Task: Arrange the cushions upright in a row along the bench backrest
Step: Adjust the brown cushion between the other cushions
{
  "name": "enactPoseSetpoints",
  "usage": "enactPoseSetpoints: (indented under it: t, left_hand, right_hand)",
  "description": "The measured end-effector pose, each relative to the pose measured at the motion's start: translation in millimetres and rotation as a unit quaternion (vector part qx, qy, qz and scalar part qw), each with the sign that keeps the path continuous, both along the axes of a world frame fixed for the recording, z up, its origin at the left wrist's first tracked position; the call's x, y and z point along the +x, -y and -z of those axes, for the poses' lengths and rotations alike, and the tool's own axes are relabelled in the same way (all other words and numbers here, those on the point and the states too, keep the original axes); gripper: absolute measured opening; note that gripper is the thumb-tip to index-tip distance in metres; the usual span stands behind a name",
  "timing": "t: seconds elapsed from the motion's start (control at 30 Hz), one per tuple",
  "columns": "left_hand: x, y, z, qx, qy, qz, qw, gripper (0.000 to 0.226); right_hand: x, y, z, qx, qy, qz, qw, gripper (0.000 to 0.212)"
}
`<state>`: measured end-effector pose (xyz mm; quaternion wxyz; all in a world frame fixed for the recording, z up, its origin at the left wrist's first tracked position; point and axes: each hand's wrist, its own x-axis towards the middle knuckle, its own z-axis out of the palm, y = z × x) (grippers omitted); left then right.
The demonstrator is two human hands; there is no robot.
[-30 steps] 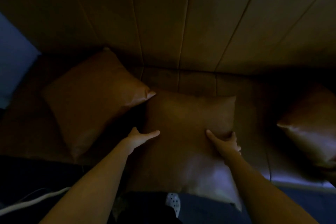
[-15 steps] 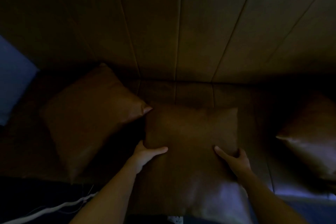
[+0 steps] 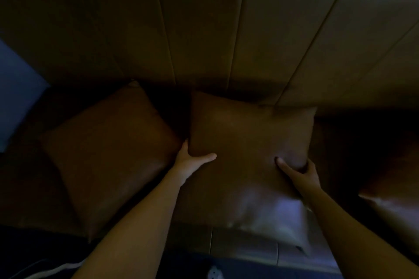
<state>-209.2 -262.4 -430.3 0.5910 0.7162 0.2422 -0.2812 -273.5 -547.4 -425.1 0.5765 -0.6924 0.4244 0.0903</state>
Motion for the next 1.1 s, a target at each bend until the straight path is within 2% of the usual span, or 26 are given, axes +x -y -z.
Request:
enactPoseSetpoints:
  t: [0.07,0.17,0.27,0.37,0.5,0.6,0.73,0.97,1.1]
  left_hand:
    - [-1.7,-2.4,12.1,0.050,0.005,0.037,0.998,0.106]
    - [-12.2,3.8,28.0,0.117,0.020,0.115,0.986,0.099]
    - [-13.9,8.4,28.5,0.157,0.029,0.129,0.979,0.098]
    - [-12.7,9.1,22.1,0.146,0.004,0.106,0.984,0.096]
    - [-16.0,12.6,6.1,0.135,-0.023,0.095,0.986,0.090]
    - [-17.8,17.0,-14.1,0.102,-0.042,0.082,0.990,0.082]
    - [-18.9,32.3,-45.4,0.080,-0.021,0.095,0.992,0.077]
    - [-20.8,82.8,-100.5,0.110,0.018,0.154,0.982,0.072]
    - [-30.6,125.6,-119.4,0.134,0.039,0.165,0.976,0.070]
  right_hand:
    - [11.2,-6.1,11.8,0.009,-0.019,-0.016,1.000,0.127]
    - [14.3,-8.0,26.1,-0.005,-0.044,-0.054,0.998,0.129]
    - [11.3,-4.8,27.1,-0.011,-0.051,-0.052,0.997,0.111]
    - [10.2,-3.8,16.8,-0.002,-0.063,-0.054,0.997,0.106]
    - [5.0,-6.5,-4.0,0.028,-0.064,-0.064,0.996,0.089]
    - [1.8,-10.5,-28.4,0.007,-0.061,-0.090,0.994,0.085]
    - [-5.7,-12.1,-60.1,-0.012,-0.040,-0.116,0.992,0.079]
    - [-36.1,11.5,-113.3,-0.004,-0.026,0.002,1.000,0.075]
    - [-62.3,51.8,-120.6,-0.011,-0.006,0.043,0.999,0.071]
